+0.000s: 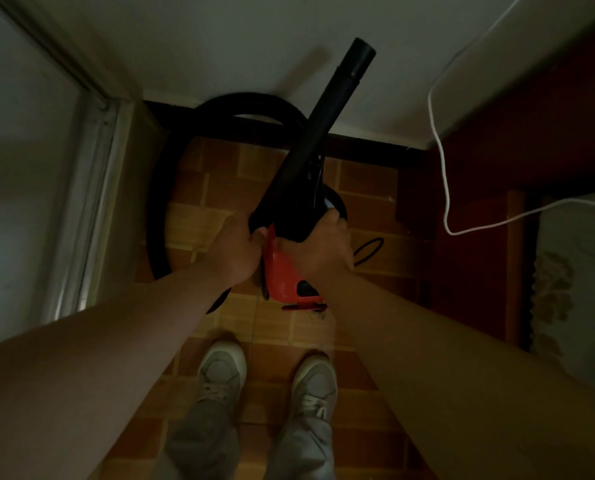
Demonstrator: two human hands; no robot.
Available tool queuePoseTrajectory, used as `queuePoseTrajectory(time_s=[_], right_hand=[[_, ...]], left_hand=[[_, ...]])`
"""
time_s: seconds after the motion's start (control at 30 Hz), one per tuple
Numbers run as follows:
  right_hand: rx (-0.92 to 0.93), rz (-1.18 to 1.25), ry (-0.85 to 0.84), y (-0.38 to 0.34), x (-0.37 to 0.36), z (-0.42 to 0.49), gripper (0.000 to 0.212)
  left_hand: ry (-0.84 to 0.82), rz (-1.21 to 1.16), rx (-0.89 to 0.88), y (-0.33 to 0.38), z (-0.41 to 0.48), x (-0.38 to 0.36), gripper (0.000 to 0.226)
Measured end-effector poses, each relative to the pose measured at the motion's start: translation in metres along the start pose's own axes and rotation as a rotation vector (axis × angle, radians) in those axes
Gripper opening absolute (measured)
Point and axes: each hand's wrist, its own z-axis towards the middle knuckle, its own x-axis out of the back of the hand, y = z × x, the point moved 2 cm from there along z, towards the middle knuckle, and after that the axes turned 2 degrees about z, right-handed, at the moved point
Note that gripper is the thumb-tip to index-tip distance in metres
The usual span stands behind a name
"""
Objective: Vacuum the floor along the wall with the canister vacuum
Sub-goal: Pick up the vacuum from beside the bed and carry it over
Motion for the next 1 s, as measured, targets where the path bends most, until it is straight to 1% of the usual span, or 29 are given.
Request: queuePoseTrajectory(time_s=[0.07, 0.13, 0.17, 0.27, 0.33, 0.4, 0.47, 0.5, 0.53, 0.63, 0.77, 0.83, 0.93, 1.0], right_hand=[[-0.037, -0.037, 0.039, -0.005, -0.01, 0.002, 0.099], [-0.085, -0.004, 0.05, -0.007, -0.016, 0.005, 0.095], [-0.102, 0.041, 0.044, -0.008, -0.017, 0.007, 0.089], [-0.123, 0.227, 0.029, -0.004, -0.01, 0.017, 0.062], [-0.112, 0.299, 0.035, -0.003, -0.006, 0.019, 0.052], [-0.13, 0.389, 0.018, -0.003, -0.007, 0.02, 0.053], [-0.213, 0.577, -0.066, -0.002, -0.009, 0.022, 0.058], [-0.255, 0.666, -0.11, -0.003, -0.008, 0.022, 0.054], [-0.283, 0.704, -0.141, -0.003, -0.004, 0.021, 0.052], [-0.283, 0.67, -0.191, -0.003, 0.002, 0.018, 0.043], [-0.247, 0.588, -0.251, -0.001, 0.005, 0.001, 0.024], [-0.232, 0.554, -0.268, 0.001, 0.01, -0.011, 0.017], [-0.23, 0.5, -0.315, -0.002, 0.025, -0.033, 0.013], [-0.236, 0.443, -0.371, -0.008, 0.039, -0.053, 0.017]], left_hand=[[0.007, 0.002, 0.007, -0.001, 0.001, 0.001, 0.031], [0.018, 0.013, -0.009, -0.001, 0.0, 0.003, 0.029], [0.014, 0.019, -0.021, -0.001, -0.001, 0.004, 0.029], [0.0, 0.042, -0.055, -0.005, -0.002, 0.009, 0.031], [0.001, 0.058, -0.053, -0.007, -0.003, 0.013, 0.032], [0.003, 0.058, -0.038, -0.006, -0.004, 0.017, 0.031], [0.006, 0.07, -0.032, -0.004, -0.008, 0.021, 0.03], [0.012, 0.08, -0.038, -0.002, -0.01, 0.022, 0.03], [0.017, 0.084, -0.041, -0.002, -0.011, 0.023, 0.03], [0.016, 0.087, -0.015, 0.002, -0.018, 0.026, 0.031], [0.046, 0.119, -0.065, 0.007, -0.03, 0.031, 0.03], [0.051, 0.109, -0.061, 0.01, -0.043, 0.034, 0.03], [0.036, 0.106, -0.022, 0.018, -0.072, 0.042, 0.032], [0.039, 0.092, 0.025, 0.023, -0.1, 0.052, 0.032]])
